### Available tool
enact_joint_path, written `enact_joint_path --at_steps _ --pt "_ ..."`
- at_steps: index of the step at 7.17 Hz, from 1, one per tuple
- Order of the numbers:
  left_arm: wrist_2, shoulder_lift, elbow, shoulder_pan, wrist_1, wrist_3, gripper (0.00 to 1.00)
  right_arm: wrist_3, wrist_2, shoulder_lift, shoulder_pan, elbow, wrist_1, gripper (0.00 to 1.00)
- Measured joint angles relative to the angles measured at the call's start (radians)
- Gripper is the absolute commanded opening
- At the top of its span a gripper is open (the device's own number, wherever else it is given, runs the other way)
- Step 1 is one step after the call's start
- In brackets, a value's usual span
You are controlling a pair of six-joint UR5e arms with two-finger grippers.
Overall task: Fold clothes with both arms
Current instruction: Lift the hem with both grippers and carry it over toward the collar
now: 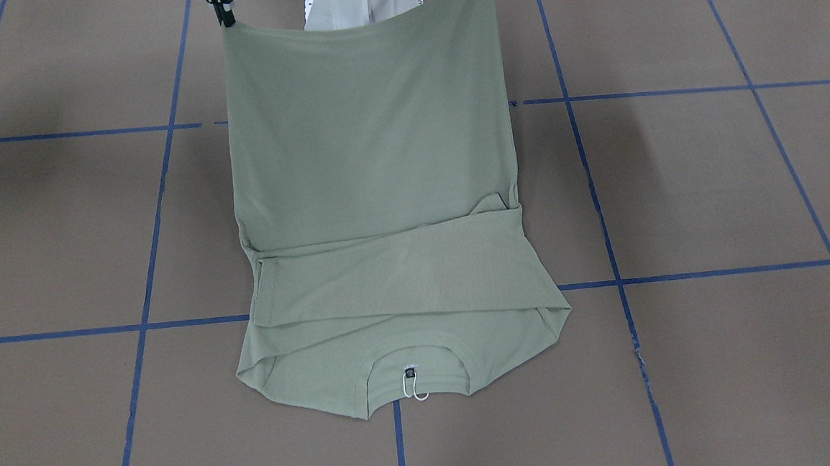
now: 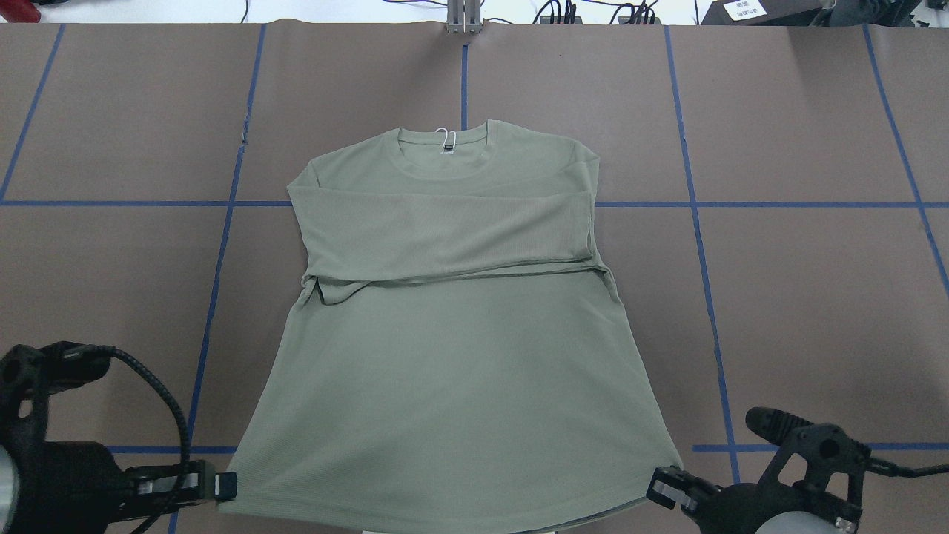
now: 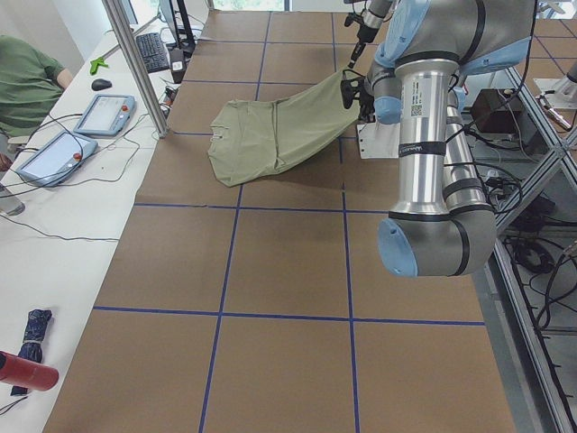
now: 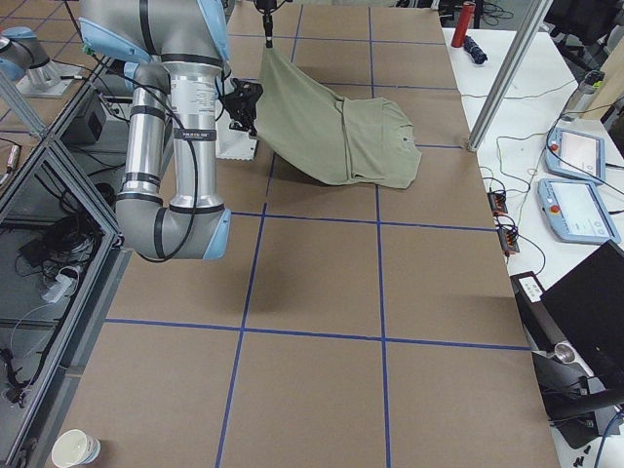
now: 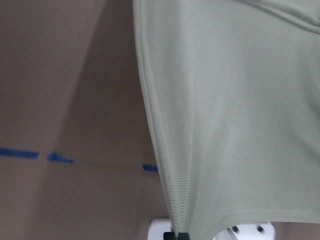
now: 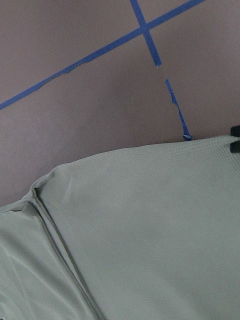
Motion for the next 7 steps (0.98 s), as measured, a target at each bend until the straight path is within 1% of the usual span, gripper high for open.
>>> enact_joint_path --at_steps 1,2,3,4,5,6,7 --pt "-0.039 -0.023 -0.013 -0.046 0.033 0.056 0.0 -0.102 0.069 0.082 0.075 0.016 -0.071 0.0" --pt "-0.053 -0.067 0.028 -0.098 0.049 0.143 0.0 -0.21 0.106 0.168 0.152 -0.02 -0.098 0.0" --pt "-0.058 -0.135 0.112 -0.17 0.056 0.236 0.0 -0.326 0.141 0.241 0.247 -0.089 -0.103 0.0" --pt "-0.063 -0.209 0.214 -0.264 0.059 0.329 0.0 -0.438 0.202 0.294 0.357 -0.168 -0.086 0.0" --pt "-0.066 -0.267 0.312 -0.364 0.063 0.418 0.0 -0.518 0.268 0.326 0.465 -0.271 -0.022 0.0" --pt "-0.072 -0.316 0.402 -0.452 0.065 0.499 0.0 -0.574 0.31 0.344 0.556 -0.403 0.09 0.0" --pt "-0.077 -0.365 0.496 -0.51 0.064 0.545 0.0 -0.615 0.328 0.357 0.622 -0.534 0.203 0.0"
